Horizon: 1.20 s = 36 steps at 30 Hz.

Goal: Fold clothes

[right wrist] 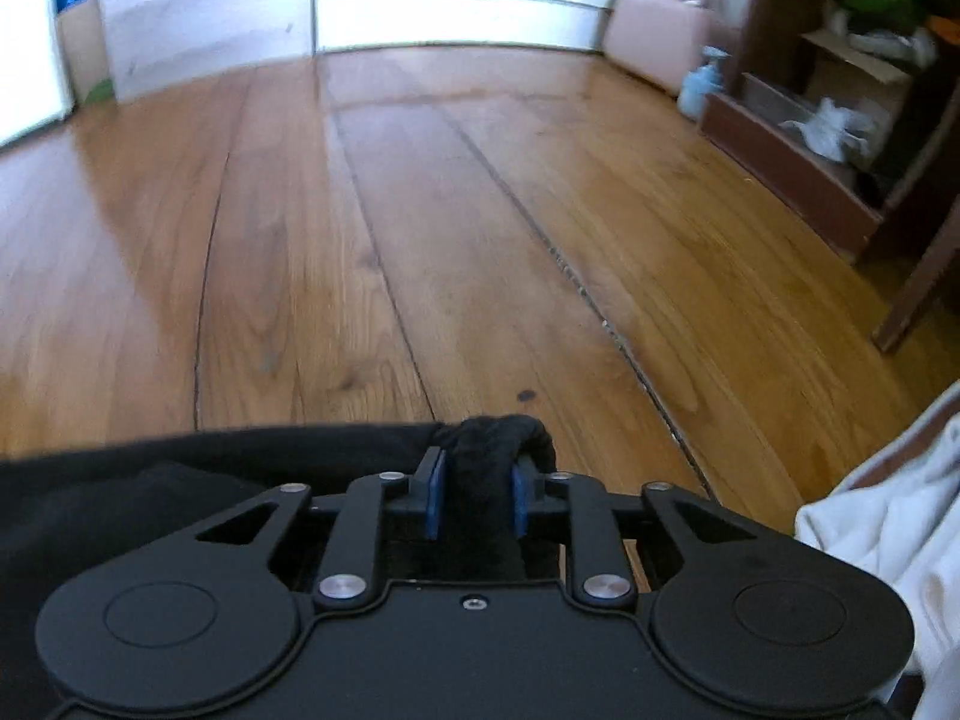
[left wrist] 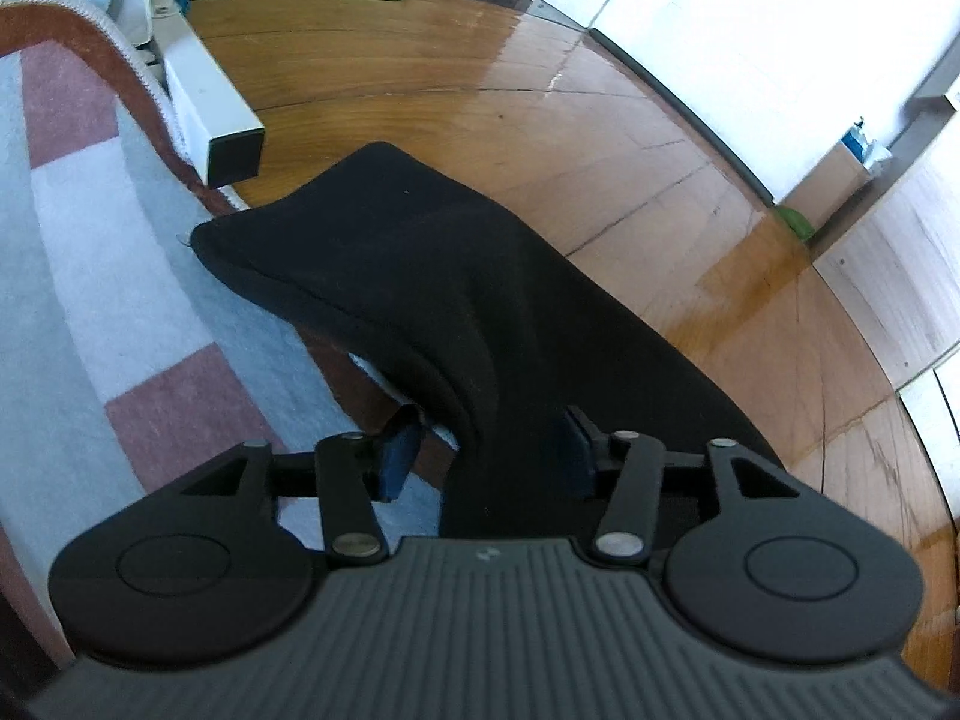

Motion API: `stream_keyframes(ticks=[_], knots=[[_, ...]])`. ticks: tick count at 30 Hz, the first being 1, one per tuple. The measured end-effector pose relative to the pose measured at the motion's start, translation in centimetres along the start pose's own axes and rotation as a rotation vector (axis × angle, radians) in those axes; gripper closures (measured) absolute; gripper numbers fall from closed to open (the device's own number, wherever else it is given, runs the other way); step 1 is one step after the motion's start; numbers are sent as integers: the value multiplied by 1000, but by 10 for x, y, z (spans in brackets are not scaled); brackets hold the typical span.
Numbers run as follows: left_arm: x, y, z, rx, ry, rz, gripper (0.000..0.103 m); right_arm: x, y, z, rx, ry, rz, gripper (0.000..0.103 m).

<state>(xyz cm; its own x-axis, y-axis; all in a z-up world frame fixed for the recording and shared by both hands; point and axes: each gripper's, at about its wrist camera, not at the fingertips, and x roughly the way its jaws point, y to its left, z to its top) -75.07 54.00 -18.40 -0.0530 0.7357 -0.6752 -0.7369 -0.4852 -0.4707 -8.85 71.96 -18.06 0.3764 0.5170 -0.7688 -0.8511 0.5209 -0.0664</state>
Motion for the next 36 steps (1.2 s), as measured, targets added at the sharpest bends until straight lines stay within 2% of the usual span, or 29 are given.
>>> stream_keyframes(ticks=[2, 3, 5, 7, 9, 12, 13, 14, 15, 16, 17, 18, 20, 21, 23, 25, 26, 27, 28, 29, 30, 32, 34, 36], knots=[[1, 6, 2, -36, 3, 4, 45, -13, 0, 0, 13, -59, 5, 62], [2, 10, 3, -59, 7, 2, 45, -24, 1, -1, 8, -106, 16, 59], [2, 17, 5, -110, 6, -20, 47, -41, 7, -2, -21, -167, 61, 57], [1, 19, 8, -116, -16, -25, 48, -60, 13, -5, -60, -200, 151, 57], [1, 19, 11, -103, -26, -17, 48, -69, 23, -7, -87, -147, 318, 57], [11, 23, 18, -141, -26, 1, 45, -65, 45, -14, -75, 51, 598, 57], [17, 24, 24, -151, -24, -16, 44, -65, 56, -20, -98, 97, 665, 57], [23, 25, 29, -161, -21, -33, 50, -64, 70, -29, -135, 129, 705, 57], [29, 23, 34, -154, -9, -46, 66, -64, 83, -38, -172, 162, 746, 57], [33, 14, 42, -97, 10, -41, 99, -61, 94, -45, -208, 189, 763, 57], [28, 0, 49, -16, -25, -17, 101, -57, 105, -53, -248, 206, 761, 57], [15, -15, 53, 75, -107, -14, 101, -52, 114, -60, -283, 217, 753, 57], [-25, -48, 63, 263, -301, -90, 101, -46, 126, -73, -322, 240, 762, 57], [-47, -59, 67, 319, -397, -122, 101, -42, 129, -79, -332, 248, 767, 57], [-81, -65, 71, 338, -545, -140, 95, -36, 135, -88, -369, 276, 767, 57], [-92, -57, 71, 271, -597, -91, 94, -41, 143, -97, -408, 315, 768, 57], [-85, -50, 70, 229, -573, -76, 87, -41, 145, -101, -429, 305, 766, 56], [-71, -41, 69, 192, -509, -51, 80, -43, 147, -103, -453, 289, 765, 56], [-52, -31, 68, 160, -408, -16, 71, -49, 150, -105, -473, 282, 763, 56], [-34, -21, 67, 129, -306, 1, 72, -47, 150, -103, -486, 280, 763, 56], [-17, -9, 65, 87, -204, -18, 71, -47, 152, -101, -488, 284, 764, 56], [6, 16, 58, -35, -73, -76, 71, -44, 150, -95, -492, 296, 769, 56], [23, 36, 53, -144, 14, -103, 69, -44, 151, -93, -506, 298, 776, 56], [31, 44, 53, -197, 34, -89, 61, -39, 150, -88, -521, 293, 785, 56]])
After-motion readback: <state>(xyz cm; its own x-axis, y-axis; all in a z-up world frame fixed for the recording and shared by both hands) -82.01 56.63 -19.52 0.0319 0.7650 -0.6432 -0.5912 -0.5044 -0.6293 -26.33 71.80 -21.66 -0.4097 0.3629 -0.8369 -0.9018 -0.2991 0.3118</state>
